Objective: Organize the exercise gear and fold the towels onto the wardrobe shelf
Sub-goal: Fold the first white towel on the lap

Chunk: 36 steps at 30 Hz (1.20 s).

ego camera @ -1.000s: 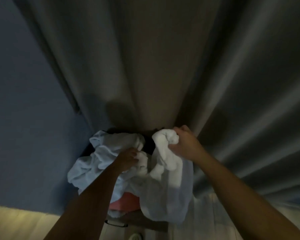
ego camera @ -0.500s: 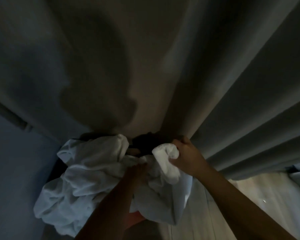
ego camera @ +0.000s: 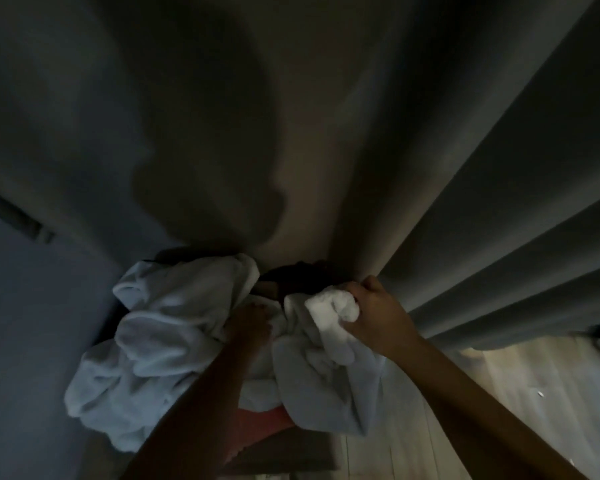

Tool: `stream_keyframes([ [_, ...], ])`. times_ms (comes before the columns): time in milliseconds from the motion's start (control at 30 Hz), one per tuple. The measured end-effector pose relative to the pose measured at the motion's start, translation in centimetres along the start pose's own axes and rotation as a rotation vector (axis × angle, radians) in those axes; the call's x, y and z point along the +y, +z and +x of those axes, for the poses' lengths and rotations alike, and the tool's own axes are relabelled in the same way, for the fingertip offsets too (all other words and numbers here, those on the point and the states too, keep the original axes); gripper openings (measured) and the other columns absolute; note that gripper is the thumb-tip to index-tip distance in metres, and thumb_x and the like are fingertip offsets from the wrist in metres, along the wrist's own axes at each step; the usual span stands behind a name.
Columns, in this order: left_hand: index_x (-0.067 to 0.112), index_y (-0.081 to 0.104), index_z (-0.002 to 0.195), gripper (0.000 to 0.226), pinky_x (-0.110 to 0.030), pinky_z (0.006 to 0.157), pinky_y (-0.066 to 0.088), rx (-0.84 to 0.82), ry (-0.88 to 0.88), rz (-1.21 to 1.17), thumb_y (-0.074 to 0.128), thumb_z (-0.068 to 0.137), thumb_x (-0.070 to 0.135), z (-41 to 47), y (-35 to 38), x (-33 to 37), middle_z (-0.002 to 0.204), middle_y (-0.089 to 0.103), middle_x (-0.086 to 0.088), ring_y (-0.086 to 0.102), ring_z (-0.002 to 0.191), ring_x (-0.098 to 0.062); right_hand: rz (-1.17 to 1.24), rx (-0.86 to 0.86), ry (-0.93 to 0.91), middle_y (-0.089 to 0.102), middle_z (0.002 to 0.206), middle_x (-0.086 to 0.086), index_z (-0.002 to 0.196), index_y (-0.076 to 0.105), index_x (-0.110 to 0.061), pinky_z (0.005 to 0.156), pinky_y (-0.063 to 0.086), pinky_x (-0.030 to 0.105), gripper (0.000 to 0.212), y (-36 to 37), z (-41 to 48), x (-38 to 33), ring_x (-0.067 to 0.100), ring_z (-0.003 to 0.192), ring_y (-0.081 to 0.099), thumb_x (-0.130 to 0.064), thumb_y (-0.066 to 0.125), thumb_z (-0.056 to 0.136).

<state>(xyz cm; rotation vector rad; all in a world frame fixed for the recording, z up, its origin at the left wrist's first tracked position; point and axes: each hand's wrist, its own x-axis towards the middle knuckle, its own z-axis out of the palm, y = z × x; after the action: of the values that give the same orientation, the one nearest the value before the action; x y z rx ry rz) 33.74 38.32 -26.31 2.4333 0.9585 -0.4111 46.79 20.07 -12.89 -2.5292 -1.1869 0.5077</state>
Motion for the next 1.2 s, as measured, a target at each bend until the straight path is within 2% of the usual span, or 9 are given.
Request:
stream_keyframes([
  [100, 0.007, 0.056, 0.13, 0.034, -0.031, 0.1, 0.037, 0.184, 0.013, -0.167, 0.051, 0.098, 0.016, -1.3, -4.5, -0.3, 0.134, 0.053, -0.015, 0.05, 0.123, -0.028, 0.021, -0.019, -0.008, 0.053, 0.117, 0.011, 0.118, 0.06, -0.014, 0.085, 0.047, 0.03, 0.037, -1.7, -0.9, -0.5, 0.025, 0.104, 0.057, -0.028, 0.068, 0.084],
  [233, 0.004, 0.059, 0.127, 0.034, -0.031, 0.092, 0.04, 0.358, 0.095, -0.36, 0.059, 0.095, 0.012, -4.9, -10.4, 0.4, 0.124, 0.059, -0.016, 0.055, 0.114, -0.03, 0.077, 0.037, -0.039, 0.052, 0.115, 0.013, 0.114, 0.059, -0.008, 0.084, 0.046, 0.031, 0.036, -4.4, -1.9, -2.3, 0.028, 0.103, 0.056, -0.022, 0.07, 0.082],
  [367, 0.003, 0.064, 0.1, 0.015, -0.025, 0.072, 0.032, 0.578, 0.142, -0.466, 0.063, 0.093, 0.016, -8.4, -16.0, 2.6, 0.088, 0.058, -0.007, 0.058, 0.088, -0.028, 0.097, 0.088, -0.098, 0.055, 0.114, 0.011, 0.114, 0.059, -0.011, 0.084, 0.048, 0.035, 0.037, -7.7, -2.8, -4.4, 0.028, 0.103, 0.057, -0.024, 0.071, 0.081],
  [500, 0.001, 0.063, 0.109, 0.022, -0.031, 0.078, 0.042, 0.678, 0.169, -0.54, 0.061, 0.094, 0.017, -11.9, -21.0, 4.9, 0.096, 0.064, -0.012, 0.058, 0.089, -0.025, 0.148, 0.184, -0.162, 0.053, 0.108, 0.008, 0.111, 0.06, -0.015, 0.079, 0.049, 0.035, 0.036, -11.1, -3.7, -6.3, 0.026, 0.093, 0.058, -0.025, 0.072, 0.079],
  [600, 0.005, 0.063, 0.099, 0.013, -0.026, 0.069, 0.036, 0.789, 0.19, -0.571, 0.06, 0.093, 0.017, -15.0, -23.9, 6.8, 0.084, 0.059, -0.005, 0.052, 0.076, -0.018, 0.178, 0.251, -0.216, 0.049, 0.102, 0.002, 0.11, 0.06, -0.017, 0.073, 0.045, 0.03, 0.036, -13.6, -4.8, -7.7, 0.022, 0.087, 0.056, -0.025, 0.073, 0.077],
  [767, 0.006, 0.056, 0.091, 0.003, -0.014, 0.052, 0.043, 0.894, 0.302, -0.859, 0.056, 0.093, 0.004, -20.3, -28.0, 10.2, 0.075, 0.055, -0.015, 0.052, 0.063, -0.02, 0.26, 0.292, -0.304, 0.051, 0.103, 0.005, 0.105, 0.06, -0.016, 0.075, 0.048, 0.031, 0.027, -16.9, -6.9, -9.1, 0.019, 0.087, 0.055, -0.022, 0.07, 0.081],
  [933, 0.014, 0.053, 0.083, 0.014, -0.028, 0.066, 0.056, 1.006, 0.341, -0.966, 0.055, 0.093, 0.004, -24.6, -32.0, 12.7, 0.079, 0.055, -0.001, 0.059, 0.076, -0.02, 0.336, 0.343, -0.373, 0.049, 0.102, -0.003, 0.097, 0.055, -0.028, 0.065, 0.036, 0.014, 0.019, -20.4, -9.1, -10.5, 0.003, 0.081, 0.05, -0.03, 0.068, 0.082],
  [1033, 0.021, 0.053, 0.079, 0.022, -0.022, 0.066, 0.056, 1.051, 0.38, -0.961, 0.055, 0.094, 0.005, -27.4, -33.8, 14.3, 0.084, 0.056, -0.002, 0.06, 0.079, -0.019, 0.373, 0.385, -0.435, 0.05, 0.103, -0.002, 0.096, 0.055, -0.029, 0.064, 0.035, 0.014, 0.018, -22.7, -10.6, -11.6, 0.003, 0.082, 0.051, -0.032, 0.068, 0.084],
  [1200, 0.01, 0.054, 0.086, 0.01, -0.041, 0.072, 0.056, 1.099, 0.461, -0.911, 0.056, 0.092, 0.002, -31.6, -35.9, 16.8, 0.083, 0.057, -0.009, 0.059, 0.074, -0.02, 0.347, 0.458, -0.488, 0.05, 0.1, -0.002, 0.093, 0.056, -0.027, 0.061, 0.033, 0.016, 0.019, -25.7, -12.7, -13.1, 0.001, 0.08, 0.048, -0.037, 0.065, 0.08],
])
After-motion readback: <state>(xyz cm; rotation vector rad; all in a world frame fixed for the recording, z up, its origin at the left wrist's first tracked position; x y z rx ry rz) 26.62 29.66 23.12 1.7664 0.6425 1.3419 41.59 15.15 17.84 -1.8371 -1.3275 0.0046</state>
